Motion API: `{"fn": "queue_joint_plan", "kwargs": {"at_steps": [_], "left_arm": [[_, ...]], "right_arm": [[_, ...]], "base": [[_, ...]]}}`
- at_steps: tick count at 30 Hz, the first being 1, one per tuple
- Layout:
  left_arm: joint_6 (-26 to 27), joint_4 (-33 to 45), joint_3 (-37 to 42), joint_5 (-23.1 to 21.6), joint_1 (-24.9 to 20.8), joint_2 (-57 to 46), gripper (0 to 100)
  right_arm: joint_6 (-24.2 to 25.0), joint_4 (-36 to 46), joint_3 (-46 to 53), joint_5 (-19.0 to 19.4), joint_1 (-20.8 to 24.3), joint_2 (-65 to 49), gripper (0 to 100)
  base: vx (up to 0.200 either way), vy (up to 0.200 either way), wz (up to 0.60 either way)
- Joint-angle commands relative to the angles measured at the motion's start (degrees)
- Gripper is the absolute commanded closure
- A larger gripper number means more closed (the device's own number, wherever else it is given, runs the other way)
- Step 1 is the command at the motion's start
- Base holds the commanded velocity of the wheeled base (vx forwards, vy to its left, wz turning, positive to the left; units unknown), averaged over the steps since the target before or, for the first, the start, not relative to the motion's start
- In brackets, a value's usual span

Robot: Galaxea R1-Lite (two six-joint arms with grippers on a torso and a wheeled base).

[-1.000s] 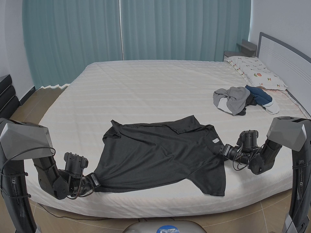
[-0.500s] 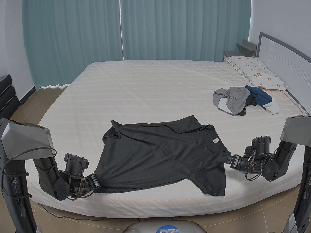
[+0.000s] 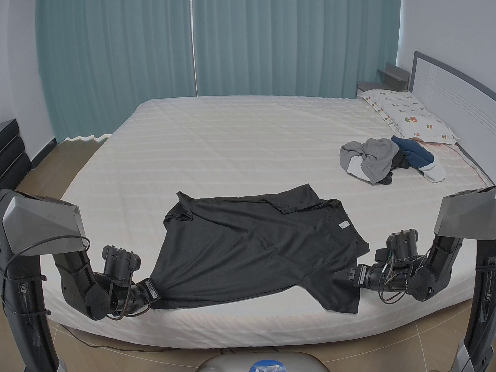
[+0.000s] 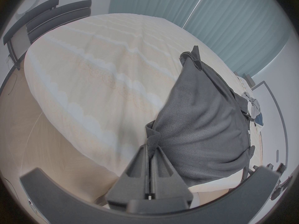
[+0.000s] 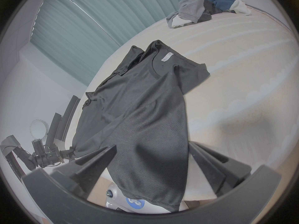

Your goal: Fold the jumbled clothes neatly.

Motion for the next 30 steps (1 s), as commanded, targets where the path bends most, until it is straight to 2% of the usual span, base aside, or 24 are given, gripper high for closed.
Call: {"fn": "queue_joint_plan", "kwargs": {"at_steps": [1, 17, 24, 30], "left_arm": [[0.0, 0.0, -0.1, 0.1, 0.0, 0.1, 100], [0.6, 0.3, 0.1, 0.2, 0.4, -0.3, 100], [5.5, 0.7, 1.9, 0.2, 1.4, -0.6, 100], [6.2, 1.3, 2.8, 0.5, 1.4, -0.7, 100]], "right_arm": [[-0.1, 0.0, 0.4, -0.1, 0.4, 1.1, 100], [-3.0, 3.4, 7.8, -0.3, -4.0, -6.8, 100], [-5.6, 5.4, 12.9, 0.2, -4.8, -10.2, 100], [-6.9, 5.3, 14.6, 0.4, -4.3, -8.9, 100]], "base": [[0.0, 0.0, 0.0], [0.0, 0.0, 0.0], [0.0, 0.0, 0.0], [0.0, 0.0, 0.0]]}}
